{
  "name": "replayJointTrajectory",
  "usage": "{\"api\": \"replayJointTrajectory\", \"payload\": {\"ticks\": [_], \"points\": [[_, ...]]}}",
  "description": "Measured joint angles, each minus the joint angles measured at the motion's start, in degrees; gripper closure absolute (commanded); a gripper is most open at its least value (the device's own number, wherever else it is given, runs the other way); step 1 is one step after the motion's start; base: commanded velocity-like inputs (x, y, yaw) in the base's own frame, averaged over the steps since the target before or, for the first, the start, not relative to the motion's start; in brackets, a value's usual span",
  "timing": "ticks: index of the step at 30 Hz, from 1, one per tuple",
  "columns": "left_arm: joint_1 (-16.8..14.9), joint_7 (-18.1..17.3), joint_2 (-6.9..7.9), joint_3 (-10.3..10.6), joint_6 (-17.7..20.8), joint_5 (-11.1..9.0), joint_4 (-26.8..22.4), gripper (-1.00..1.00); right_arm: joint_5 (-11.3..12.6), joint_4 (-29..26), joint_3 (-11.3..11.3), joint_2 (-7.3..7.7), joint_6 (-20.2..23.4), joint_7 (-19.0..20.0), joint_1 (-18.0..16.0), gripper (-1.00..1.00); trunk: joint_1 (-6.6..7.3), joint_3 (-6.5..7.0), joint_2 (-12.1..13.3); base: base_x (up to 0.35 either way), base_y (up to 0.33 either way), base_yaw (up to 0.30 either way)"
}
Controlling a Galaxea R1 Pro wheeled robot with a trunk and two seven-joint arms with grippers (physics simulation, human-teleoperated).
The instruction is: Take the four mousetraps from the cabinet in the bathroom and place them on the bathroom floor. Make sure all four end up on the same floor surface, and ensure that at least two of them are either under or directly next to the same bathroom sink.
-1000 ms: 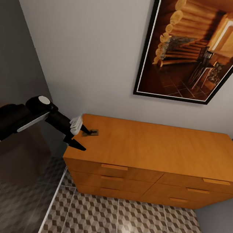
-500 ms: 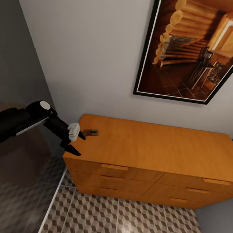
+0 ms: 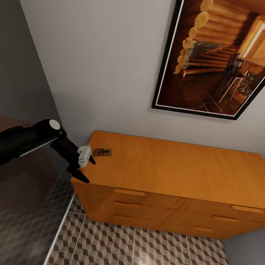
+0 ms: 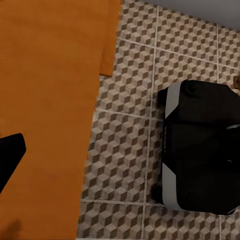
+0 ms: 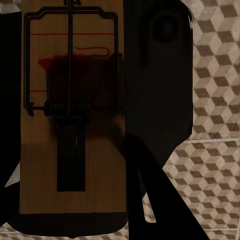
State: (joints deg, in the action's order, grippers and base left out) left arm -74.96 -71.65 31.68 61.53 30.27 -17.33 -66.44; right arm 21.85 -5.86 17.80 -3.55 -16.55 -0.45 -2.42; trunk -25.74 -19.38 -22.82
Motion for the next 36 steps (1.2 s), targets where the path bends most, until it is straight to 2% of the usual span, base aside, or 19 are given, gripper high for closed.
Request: {"api": "replayJointTrajectory", "payload": {"ticks": [11, 36], "points": [[-0.02, 0.0, -0.05, -0.06, 0.08, 0.0, 0.02, -1.0, 0.0, 0.0, 0.0, -0.05, 0.0, 0.0, 0.0, 1.0, -0.01, 0.0, 0.0, 0.098, 0.0, 0.0], [0.0, 0.0, -0.08, -0.1, 0.09, 0.0, 0.03, -1.0, 0.0, 0.0, 0.0, -0.05, -0.08, 0.0, 0.0, 1.0, -0.01, 0.0, 0.0, 0.002, 0.0, 0.0]]}}
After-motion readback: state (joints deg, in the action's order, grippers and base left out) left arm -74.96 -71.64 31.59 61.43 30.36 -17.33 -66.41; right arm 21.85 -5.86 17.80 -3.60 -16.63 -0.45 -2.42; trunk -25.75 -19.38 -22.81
